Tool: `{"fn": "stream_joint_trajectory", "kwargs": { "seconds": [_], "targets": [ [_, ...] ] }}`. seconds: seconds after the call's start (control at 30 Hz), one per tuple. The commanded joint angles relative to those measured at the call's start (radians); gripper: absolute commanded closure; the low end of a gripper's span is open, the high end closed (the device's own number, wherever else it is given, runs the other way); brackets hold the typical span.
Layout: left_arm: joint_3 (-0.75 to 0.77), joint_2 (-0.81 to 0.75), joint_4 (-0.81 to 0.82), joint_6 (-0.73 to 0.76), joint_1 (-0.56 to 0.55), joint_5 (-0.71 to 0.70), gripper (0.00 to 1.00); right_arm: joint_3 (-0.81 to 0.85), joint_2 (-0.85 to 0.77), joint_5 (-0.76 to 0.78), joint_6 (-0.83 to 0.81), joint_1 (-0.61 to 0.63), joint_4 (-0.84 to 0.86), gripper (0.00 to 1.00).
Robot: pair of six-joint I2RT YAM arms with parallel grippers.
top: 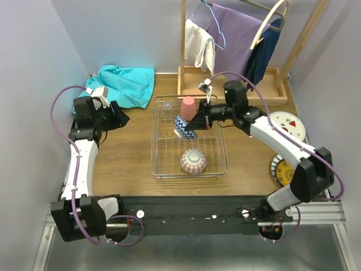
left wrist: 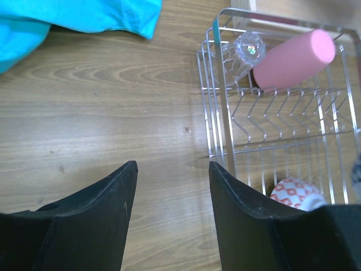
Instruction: Load the mixed dishes into the dish rack
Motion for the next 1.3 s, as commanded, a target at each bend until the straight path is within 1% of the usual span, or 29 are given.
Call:
{"fn": "stream_joint_trajectory", "kwargs": {
  "seconds": [0.0,0.07,0.1,0.17,0.33,0.37,0.43,0.53,0.63,0.67,0.77,0.97,1.13,1.27],
  "targets": [
    [0.086,0.021,-0.125,0.139,-0.004,-0.04,0.38,-0.052,0.091,-0.069,0.359,0.073,0.475,1.0],
    [0.115,0.033,-0.13,0.166,-0.004,-0.052,0.38,-0.058,0.126,-0.045,0.407,0.099,0.531,1.0],
    [0.124,0.036,-0.133,0.183,-0.004,-0.067,0.38,-0.061,0.152,-0.032,0.457,0.122,0.577,1.0],
    [0.15,0.051,-0.136,0.199,-0.005,-0.072,0.38,-0.06,0.171,0.007,0.491,0.142,0.609,1.0],
    [0.18,0.071,-0.125,0.231,-0.004,-0.086,0.37,-0.025,0.194,0.159,0.541,0.176,0.533,1.0],
    [0.184,0.074,-0.124,0.231,-0.004,-0.089,0.37,-0.023,0.194,0.223,0.551,0.176,0.517,1.0],
    [0.186,0.077,-0.118,0.232,-0.004,-0.092,0.37,-0.028,0.204,0.262,0.606,0.174,0.529,1.0],
    [0.181,0.081,-0.109,0.229,-0.004,-0.084,0.37,-0.026,0.206,0.389,0.685,0.187,0.477,1.0],
    [0.174,0.09,-0.102,0.229,-0.007,-0.078,0.37,-0.029,0.212,0.536,0.751,0.222,0.473,1.0],
    [0.171,0.096,-0.098,0.228,-0.01,-0.078,0.37,-0.032,0.212,0.631,0.772,0.234,0.467,1.0],
    [0.169,0.1,-0.079,0.217,-0.01,-0.081,0.37,-0.012,0.226,0.638,0.78,0.268,0.467,1.0],
    [0.161,0.107,-0.05,0.196,-0.013,-0.078,0.37,-0.04,0.22,0.646,0.806,0.271,0.424,1.0],
    [0.167,0.107,-0.066,0.191,-0.013,-0.083,0.37,-0.1,0.206,0.637,0.828,0.268,0.456,1.0],
    [0.163,0.088,-0.076,0.171,-0.016,-0.068,0.37,-0.117,0.22,0.612,0.841,0.268,0.488,0.99]
  ]
}}
